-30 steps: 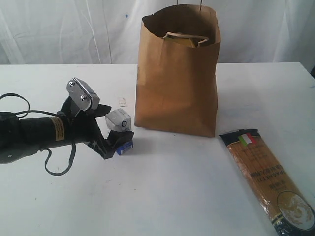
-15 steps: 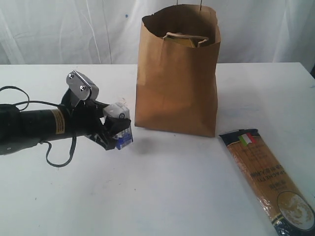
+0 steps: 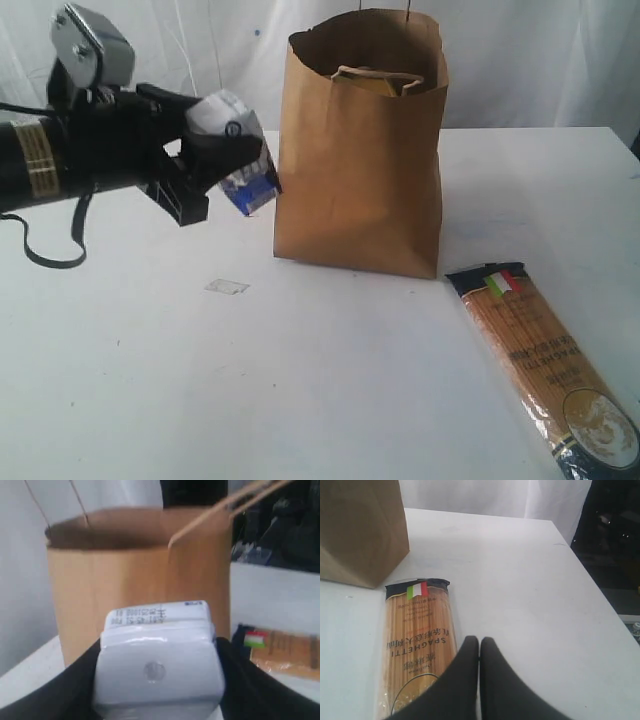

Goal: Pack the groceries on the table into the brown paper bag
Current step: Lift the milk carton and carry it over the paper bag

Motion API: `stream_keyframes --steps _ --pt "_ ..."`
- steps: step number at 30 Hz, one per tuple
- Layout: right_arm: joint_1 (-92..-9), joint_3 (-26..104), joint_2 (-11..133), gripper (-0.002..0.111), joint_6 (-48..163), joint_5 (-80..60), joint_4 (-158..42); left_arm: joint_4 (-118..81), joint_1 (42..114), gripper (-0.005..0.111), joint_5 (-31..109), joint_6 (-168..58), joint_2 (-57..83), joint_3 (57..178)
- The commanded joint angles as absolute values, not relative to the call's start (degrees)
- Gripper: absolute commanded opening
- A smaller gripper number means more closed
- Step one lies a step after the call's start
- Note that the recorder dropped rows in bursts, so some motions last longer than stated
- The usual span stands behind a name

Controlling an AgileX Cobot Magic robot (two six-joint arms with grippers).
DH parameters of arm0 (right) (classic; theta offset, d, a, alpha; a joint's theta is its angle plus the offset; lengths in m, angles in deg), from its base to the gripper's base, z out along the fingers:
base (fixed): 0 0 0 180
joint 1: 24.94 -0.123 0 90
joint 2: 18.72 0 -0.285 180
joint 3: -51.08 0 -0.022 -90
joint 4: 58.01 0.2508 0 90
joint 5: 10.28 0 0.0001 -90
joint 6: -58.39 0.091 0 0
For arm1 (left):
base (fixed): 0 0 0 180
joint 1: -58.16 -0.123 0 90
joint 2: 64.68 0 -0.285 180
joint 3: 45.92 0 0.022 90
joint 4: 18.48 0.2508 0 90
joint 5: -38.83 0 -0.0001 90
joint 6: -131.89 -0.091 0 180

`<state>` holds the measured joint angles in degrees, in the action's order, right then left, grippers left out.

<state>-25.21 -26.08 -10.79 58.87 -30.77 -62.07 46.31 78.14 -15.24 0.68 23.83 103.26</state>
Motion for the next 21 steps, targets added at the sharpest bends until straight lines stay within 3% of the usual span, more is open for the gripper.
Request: stream_keyframes --steps 1,14,21 --pt "-24.9 -26.1 -10.9 0.0 58.4 -29.9 -62.3 46.6 78.2 0.0 -26.2 3.3 17.0 103.6" --pt "-24.9 -26.1 -10.9 0.0 58.4 -29.9 -62.3 35.8 78.2 0.0 -31.1 3.1 11.7 115.6" --pt "-24.9 -26.1 -10.9 0.0 58.4 -29.9 -62.3 36.3 83.1 0.0 -22.4 4.2 18.1 124.4"
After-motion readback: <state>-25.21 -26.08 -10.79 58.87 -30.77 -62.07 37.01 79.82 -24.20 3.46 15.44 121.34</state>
